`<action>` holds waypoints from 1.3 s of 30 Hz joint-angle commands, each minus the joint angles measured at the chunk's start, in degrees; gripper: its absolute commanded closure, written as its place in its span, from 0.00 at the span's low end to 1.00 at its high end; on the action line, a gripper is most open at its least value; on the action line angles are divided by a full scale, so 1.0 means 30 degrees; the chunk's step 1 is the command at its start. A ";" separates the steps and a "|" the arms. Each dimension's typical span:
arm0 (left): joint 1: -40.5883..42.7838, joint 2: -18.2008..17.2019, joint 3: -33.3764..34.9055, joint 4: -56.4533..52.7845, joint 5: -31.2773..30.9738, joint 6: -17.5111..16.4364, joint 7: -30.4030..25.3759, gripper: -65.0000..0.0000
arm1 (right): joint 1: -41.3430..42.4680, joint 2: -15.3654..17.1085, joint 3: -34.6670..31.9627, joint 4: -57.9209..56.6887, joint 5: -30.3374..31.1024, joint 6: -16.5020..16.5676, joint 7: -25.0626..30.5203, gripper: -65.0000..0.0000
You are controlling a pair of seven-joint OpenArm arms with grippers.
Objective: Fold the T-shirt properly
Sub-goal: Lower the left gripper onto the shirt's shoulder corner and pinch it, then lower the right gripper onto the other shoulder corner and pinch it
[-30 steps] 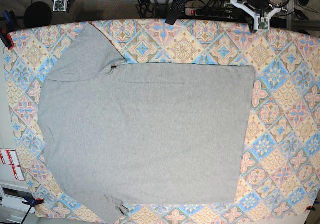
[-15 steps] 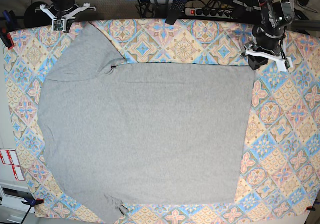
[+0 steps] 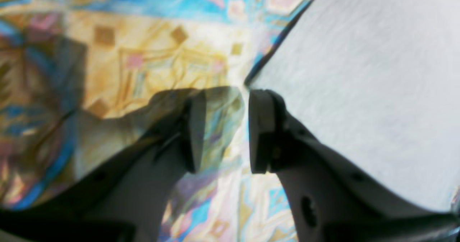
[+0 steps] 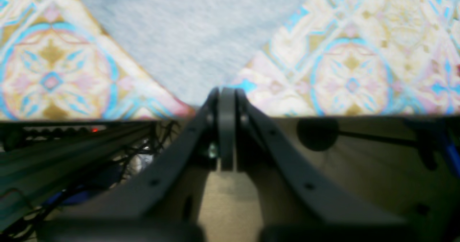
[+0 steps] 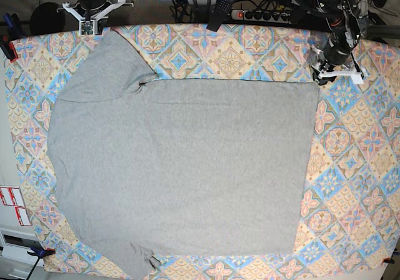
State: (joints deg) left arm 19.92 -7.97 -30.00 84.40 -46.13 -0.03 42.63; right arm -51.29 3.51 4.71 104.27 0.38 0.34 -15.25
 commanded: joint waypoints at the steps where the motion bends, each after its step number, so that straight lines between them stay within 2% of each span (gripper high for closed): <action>1: -0.0209 -0.0172 -0.0008 -0.0192 -0.0052 -0.0033 0.0046 0.68 | -0.0238 0.0076 0.0027 0.0306 0.0004 -0.0069 0.0378 1.00; 10: -0.1996 0.0238 0.0168 -0.2771 0.0036 -0.0033 0.0163 0.68 | -0.0238 0.0076 -0.0061 0.0306 0.0004 -0.0069 0.0378 1.00; 17: -0.2025 0.0267 0.3274 -0.2712 -0.0052 -0.0033 0.0163 0.68 | -0.0238 0.0076 -0.0061 0.0306 0.0004 -0.0069 0.0378 1.00; 21: -0.1615 0.0267 0.4183 -0.2712 -0.0082 -0.0062 0.0134 0.79 | -0.0238 0.0076 -0.0032 0.0306 0.0004 -0.0069 0.0378 1.00; 27: -0.0941 0.0238 0.4446 -0.1569 -0.1049 -0.0092 0.0163 0.84 | -0.0238 0.0076 -0.0032 0.0306 0.0004 -0.0069 0.0378 1.00; 29: -0.0619 0.0150 0.4359 -0.1071 -0.1459 -0.0238 0.0163 0.97 | -0.0238 0.0076 -0.0032 0.0306 0.0004 -0.0069 0.0378 1.00; 30: -0.0590 0.0121 0.4329 -0.0954 -0.1605 -0.0355 0.0163 1.00 | -0.0238 0.0076 -0.0032 0.0306 0.0004 -0.0069 0.0378 1.00; 34: -0.0443 -0.0289 0.4300 -0.0895 -0.1664 -0.0473 0.0163 1.00 | 0.0143 0.0076 -0.0061 0.0306 0.0004 -0.0069 0.0349 0.99; 36: -0.0384 -0.0348 0.4300 -0.0895 -0.1664 -0.0473 0.0134 1.00 | 0.0143 0.0076 -0.0090 0.0306 0.0004 -0.0069 0.0027 0.94; 39: -0.0209 -0.0436 0.4300 -0.0895 -0.1664 -0.0473 0.0016 1.00 | 0.1110 0.0076 -0.0618 0.0453 0.0004 -0.0069 -0.1292 0.80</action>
State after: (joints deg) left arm 18.68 -9.04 -17.32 81.38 -51.75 -2.00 41.06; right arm -47.88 3.57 2.85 104.36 0.34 0.12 -21.63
